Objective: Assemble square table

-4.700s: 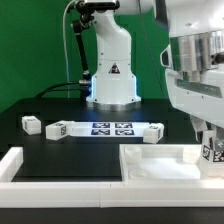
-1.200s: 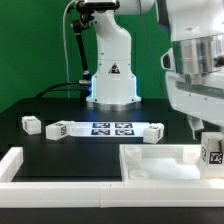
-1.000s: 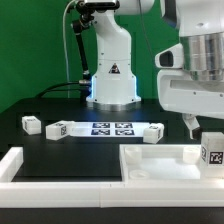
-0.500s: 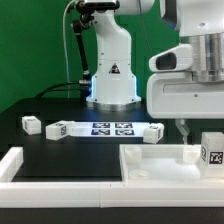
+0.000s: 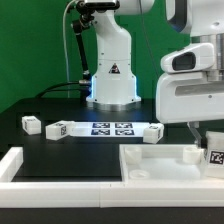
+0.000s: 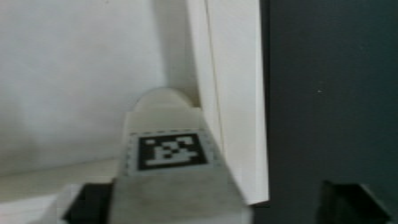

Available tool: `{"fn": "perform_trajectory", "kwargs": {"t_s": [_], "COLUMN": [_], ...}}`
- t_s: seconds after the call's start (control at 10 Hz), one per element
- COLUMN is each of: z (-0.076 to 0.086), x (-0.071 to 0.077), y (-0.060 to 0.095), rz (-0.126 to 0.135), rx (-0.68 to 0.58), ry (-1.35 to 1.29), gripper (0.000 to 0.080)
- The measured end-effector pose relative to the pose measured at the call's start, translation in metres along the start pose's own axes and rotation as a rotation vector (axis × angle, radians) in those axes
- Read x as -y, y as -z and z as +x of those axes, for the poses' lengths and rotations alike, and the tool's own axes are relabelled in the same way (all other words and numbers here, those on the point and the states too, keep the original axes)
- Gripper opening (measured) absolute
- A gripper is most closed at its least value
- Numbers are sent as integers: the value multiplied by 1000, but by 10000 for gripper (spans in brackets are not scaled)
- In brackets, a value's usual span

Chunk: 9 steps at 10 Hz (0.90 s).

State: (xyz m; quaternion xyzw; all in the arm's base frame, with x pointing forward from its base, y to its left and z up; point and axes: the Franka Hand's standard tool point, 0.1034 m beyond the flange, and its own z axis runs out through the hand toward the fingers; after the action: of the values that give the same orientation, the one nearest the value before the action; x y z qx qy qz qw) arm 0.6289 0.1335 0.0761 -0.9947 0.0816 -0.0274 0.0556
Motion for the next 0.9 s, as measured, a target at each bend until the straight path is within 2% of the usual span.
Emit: {"fn": "perform_trajectory", "kwargs": {"t_s": [0.1, 0.2, 0.5, 0.7, 0.9], "z": [1, 1, 1, 1, 0], "x": [-4, -5, -10, -18, -21], "y": [0, -1, -1, -3, -3], "rz": [-4, -6, -9, 4, 36], "rx": [-1, 0, 4, 22, 62], "ry": [-101, -178, -359, -601, -882], "gripper": [389, 315, 314, 298, 294]}}
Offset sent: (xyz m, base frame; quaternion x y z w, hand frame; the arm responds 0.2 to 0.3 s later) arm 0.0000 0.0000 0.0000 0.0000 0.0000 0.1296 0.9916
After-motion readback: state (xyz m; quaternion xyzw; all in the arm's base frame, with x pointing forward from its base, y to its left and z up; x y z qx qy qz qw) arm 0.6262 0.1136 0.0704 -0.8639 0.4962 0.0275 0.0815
